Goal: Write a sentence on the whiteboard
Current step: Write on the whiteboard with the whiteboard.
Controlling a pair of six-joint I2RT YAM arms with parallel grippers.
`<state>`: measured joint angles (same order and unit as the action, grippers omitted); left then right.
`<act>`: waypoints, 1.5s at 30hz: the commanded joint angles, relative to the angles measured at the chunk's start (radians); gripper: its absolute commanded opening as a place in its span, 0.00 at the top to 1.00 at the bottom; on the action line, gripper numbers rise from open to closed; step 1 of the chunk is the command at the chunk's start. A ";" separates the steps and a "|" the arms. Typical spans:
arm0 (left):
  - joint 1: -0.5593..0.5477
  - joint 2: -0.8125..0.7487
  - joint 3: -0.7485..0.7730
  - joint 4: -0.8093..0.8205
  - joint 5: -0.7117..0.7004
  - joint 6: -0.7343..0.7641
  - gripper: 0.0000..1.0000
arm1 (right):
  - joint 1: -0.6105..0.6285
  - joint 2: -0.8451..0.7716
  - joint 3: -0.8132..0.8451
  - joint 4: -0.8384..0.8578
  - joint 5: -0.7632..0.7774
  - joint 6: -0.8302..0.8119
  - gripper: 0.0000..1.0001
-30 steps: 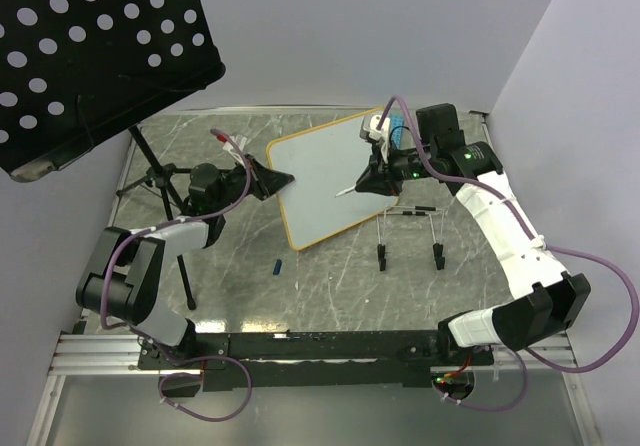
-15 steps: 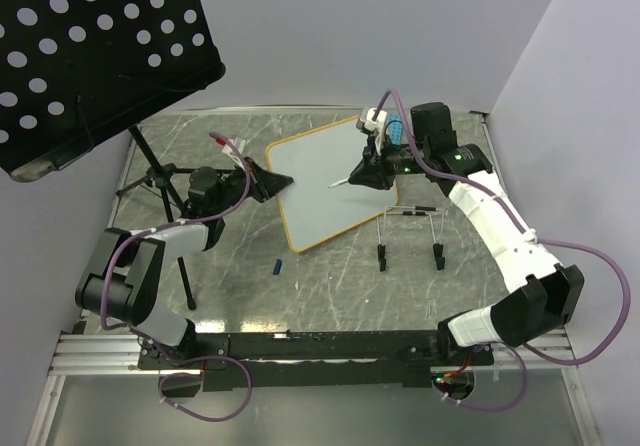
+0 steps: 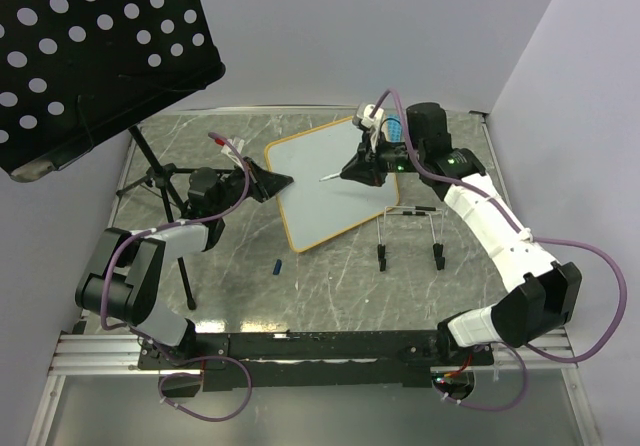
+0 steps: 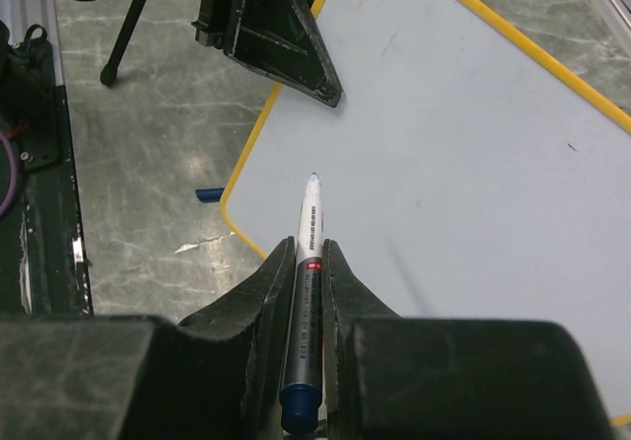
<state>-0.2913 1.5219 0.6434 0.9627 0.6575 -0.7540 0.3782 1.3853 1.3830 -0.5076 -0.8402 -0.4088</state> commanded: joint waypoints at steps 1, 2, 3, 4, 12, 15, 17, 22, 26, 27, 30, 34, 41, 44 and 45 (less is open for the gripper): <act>0.001 -0.035 0.030 0.217 0.001 -0.048 0.99 | 0.022 -0.005 -0.009 0.080 0.019 -0.016 1.00; 0.001 -0.032 0.030 0.218 -0.001 -0.054 0.99 | 0.025 -0.005 -0.010 0.083 0.018 -0.022 1.00; 0.001 -0.031 0.032 0.220 -0.002 -0.057 0.99 | 0.027 -0.006 -0.009 0.086 0.020 -0.027 1.00; 0.001 -0.028 0.032 0.220 -0.001 -0.059 0.99 | 0.030 -0.006 -0.007 0.083 0.013 -0.045 1.00; 0.001 -0.042 0.039 0.179 -0.004 -0.051 0.99 | 0.044 -0.006 0.027 0.055 0.004 -0.107 1.00; 0.001 -0.052 0.047 0.150 -0.002 -0.042 0.99 | 0.056 0.004 0.042 0.063 0.019 -0.124 1.00; 0.001 -0.051 0.052 0.134 0.002 -0.039 0.99 | 0.065 0.009 0.044 0.079 0.024 -0.134 1.00; 0.001 -0.031 0.061 0.142 0.011 -0.056 0.99 | 0.085 0.060 0.099 0.052 0.024 -0.183 1.00; 0.001 -0.035 0.062 0.134 0.014 -0.058 0.99 | 0.103 0.113 0.212 -0.060 0.032 -0.232 1.00; 0.001 -0.035 0.062 0.133 0.016 -0.057 0.99 | 0.113 0.121 0.223 -0.084 0.038 -0.249 1.00; 0.001 -0.039 0.053 0.145 0.011 -0.064 0.99 | 0.120 0.121 0.240 -0.079 0.046 -0.236 1.00; 0.001 -0.023 0.039 0.168 0.010 -0.087 0.99 | 0.128 0.109 0.208 -0.004 0.050 -0.190 1.00; 0.001 -0.003 0.044 0.183 0.002 -0.116 0.99 | 0.151 0.119 0.147 0.090 0.108 -0.156 1.00; 0.001 0.011 0.045 0.209 -0.007 -0.140 0.99 | 0.156 0.129 0.099 0.144 0.136 -0.136 1.00; 0.001 0.014 0.047 0.217 -0.010 -0.148 0.99 | 0.156 0.135 0.091 0.155 0.145 -0.124 1.00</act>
<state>-0.2909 1.5436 0.6434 0.9558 0.6548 -0.8307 0.5224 1.5097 1.5188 -0.4522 -0.7395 -0.5663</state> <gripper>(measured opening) 0.091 0.186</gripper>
